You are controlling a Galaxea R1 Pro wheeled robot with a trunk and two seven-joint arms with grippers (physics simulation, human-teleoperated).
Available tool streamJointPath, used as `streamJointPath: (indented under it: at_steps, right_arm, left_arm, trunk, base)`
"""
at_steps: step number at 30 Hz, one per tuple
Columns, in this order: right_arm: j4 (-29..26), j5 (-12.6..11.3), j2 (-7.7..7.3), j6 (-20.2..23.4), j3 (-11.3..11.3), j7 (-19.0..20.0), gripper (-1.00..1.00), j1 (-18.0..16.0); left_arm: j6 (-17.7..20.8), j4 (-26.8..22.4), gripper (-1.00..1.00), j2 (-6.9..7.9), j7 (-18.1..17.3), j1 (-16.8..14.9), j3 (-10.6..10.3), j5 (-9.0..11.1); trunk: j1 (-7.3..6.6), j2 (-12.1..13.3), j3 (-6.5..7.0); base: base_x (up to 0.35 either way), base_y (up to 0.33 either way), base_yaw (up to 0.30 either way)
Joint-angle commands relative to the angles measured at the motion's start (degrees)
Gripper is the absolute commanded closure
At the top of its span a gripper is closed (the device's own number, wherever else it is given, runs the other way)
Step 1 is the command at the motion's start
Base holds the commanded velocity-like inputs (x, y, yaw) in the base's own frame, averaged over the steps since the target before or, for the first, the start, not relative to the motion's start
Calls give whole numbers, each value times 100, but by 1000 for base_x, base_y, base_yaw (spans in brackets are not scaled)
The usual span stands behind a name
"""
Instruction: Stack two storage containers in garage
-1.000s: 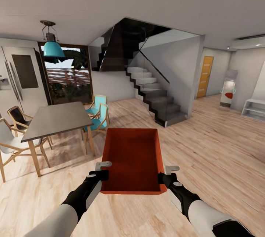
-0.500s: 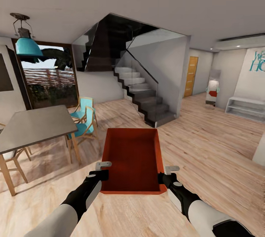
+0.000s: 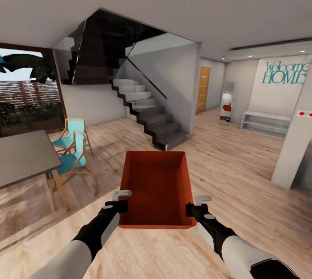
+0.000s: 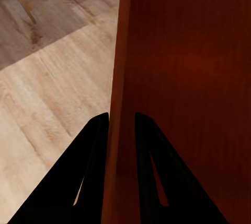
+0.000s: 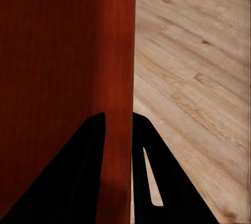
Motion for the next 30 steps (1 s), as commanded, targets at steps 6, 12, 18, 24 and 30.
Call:
streamJointPath:
  at_steps: [6, 12, 18, 24, 30]
  right_arm:
    - [-14, -28, -3, -22, -150, -10, 100, -5]
    - [-13, -28, -5, -22, -150, -7, 100, -5]
    - [-14, -27, -7, -22, -150, -7, 100, -5]
    - [-14, -27, -4, -22, -150, -11, 100, -5]
    - [-14, -27, -8, -22, -150, -7, 100, -5]
  left_arm:
    - [14, -13, 100, 13, 61, -1, 408, 351]
    - [13, -13, 100, 13, 61, -1, 409, 351]
    - [13, -13, 100, 13, 61, -1, 409, 351]
    - [13, -13, 100, 13, 61, -1, 408, 351]
    - [13, -13, 100, 13, 61, -1, 410, 352]
  trunk:
    - [5, -4, -2]
    - [5, -4, -2]
    - [5, -4, -2]
    - [5, -4, -2]
    - [5, -4, -2]
  base:
    - [322, 0, -287]
    - [322, 0, -287]
    - [322, 0, -287]
    - [322, 0, -287]
    - [322, 0, -287]
